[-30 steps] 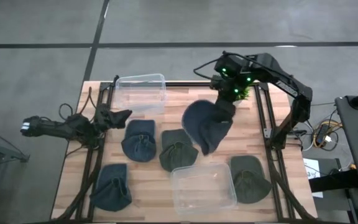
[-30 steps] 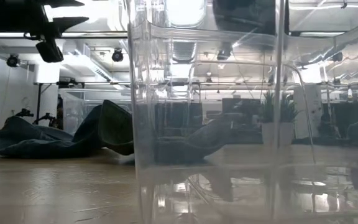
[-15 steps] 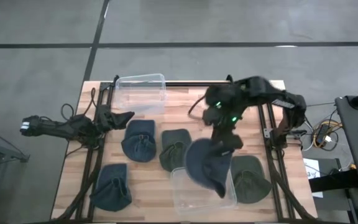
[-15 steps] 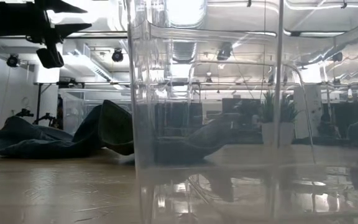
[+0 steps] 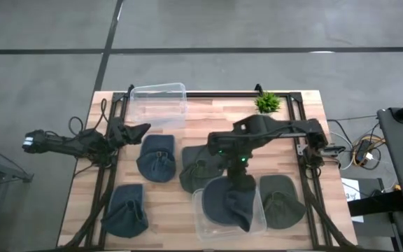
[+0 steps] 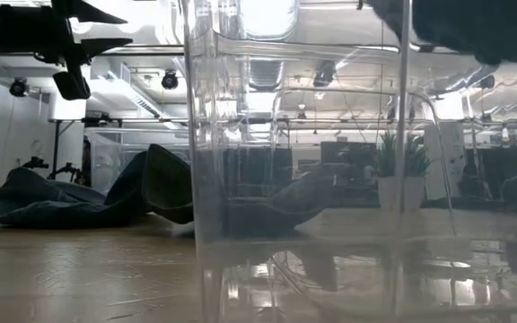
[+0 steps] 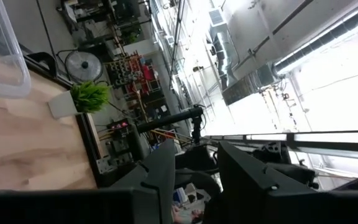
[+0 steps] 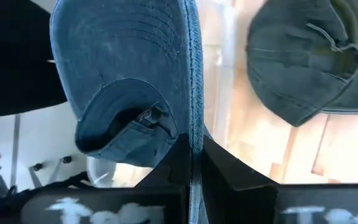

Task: Pick & Place hat
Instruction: Put the right blue cap into the bottom transparent bin

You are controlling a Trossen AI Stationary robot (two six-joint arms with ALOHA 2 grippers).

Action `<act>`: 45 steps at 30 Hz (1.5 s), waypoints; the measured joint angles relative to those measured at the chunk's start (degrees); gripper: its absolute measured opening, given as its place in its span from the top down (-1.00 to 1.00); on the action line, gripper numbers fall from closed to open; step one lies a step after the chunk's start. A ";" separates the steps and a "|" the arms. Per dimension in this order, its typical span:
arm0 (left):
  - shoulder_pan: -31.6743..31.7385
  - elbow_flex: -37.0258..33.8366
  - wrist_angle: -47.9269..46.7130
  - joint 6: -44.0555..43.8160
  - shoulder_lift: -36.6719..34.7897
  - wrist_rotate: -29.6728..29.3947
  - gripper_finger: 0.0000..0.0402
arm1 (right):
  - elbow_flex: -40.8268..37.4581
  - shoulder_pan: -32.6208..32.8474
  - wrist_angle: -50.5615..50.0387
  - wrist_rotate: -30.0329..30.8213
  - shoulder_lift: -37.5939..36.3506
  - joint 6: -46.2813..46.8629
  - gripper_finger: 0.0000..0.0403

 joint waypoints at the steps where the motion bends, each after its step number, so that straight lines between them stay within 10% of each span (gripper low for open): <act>1: 0.00 0.00 0.00 -0.02 0.00 -0.04 0.43 | 0.04 0.26 0.02 0.57 0.70 0.13 0.94; 38: -0.01 -0.04 0.00 -5.63 -0.02 1.08 0.43 | 0.15 3.87 0.10 3.18 19.87 0.35 0.93; 45: -0.01 -0.04 0.00 -7.45 -0.02 2.99 0.43 | 0.96 4.26 0.24 2.60 19.34 2.16 0.66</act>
